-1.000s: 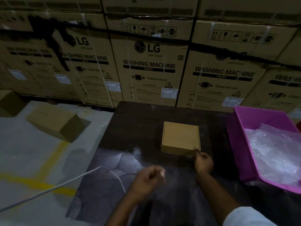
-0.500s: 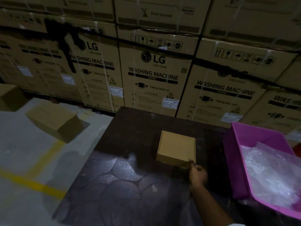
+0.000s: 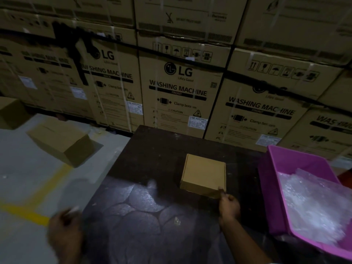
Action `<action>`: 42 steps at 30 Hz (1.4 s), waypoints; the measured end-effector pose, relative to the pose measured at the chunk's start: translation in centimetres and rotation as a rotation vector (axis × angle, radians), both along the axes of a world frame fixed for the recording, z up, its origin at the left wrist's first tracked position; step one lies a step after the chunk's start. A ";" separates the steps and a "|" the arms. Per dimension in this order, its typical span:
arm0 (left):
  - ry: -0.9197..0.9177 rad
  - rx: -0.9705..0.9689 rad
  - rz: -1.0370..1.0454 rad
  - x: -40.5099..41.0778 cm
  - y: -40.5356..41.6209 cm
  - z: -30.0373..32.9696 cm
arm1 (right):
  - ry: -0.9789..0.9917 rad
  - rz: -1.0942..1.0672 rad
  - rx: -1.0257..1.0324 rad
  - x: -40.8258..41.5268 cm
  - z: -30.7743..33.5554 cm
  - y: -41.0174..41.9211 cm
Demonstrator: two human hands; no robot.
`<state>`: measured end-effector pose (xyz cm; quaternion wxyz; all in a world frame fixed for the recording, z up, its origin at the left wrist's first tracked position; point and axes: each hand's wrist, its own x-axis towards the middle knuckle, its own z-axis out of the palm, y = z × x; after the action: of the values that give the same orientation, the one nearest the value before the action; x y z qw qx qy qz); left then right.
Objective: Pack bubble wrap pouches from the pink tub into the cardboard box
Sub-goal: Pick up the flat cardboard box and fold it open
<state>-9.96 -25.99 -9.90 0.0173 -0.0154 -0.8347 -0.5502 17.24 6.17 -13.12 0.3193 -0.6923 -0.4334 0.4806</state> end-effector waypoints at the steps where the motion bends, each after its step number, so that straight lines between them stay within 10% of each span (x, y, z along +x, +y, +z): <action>1: -0.033 0.038 -0.052 0.7 1.5 0.2 | -0.001 -0.006 0.009 -0.1 -0.1 0.0; 9: -0.413 0.226 -0.610 10.6 18.6 -1.8 | 0.042 -0.035 0.031 -0.4 0.0 -0.1; 42: -0.442 0.078 -0.342 14.2 23.0 -0.8 | 0.059 -0.055 0.008 -0.9 0.4 -0.9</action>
<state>4.20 -2.99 -10.68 -0.2578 -0.0350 -0.7817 -0.5668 16.36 5.29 -12.74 0.3475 -0.6882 -0.4067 0.4901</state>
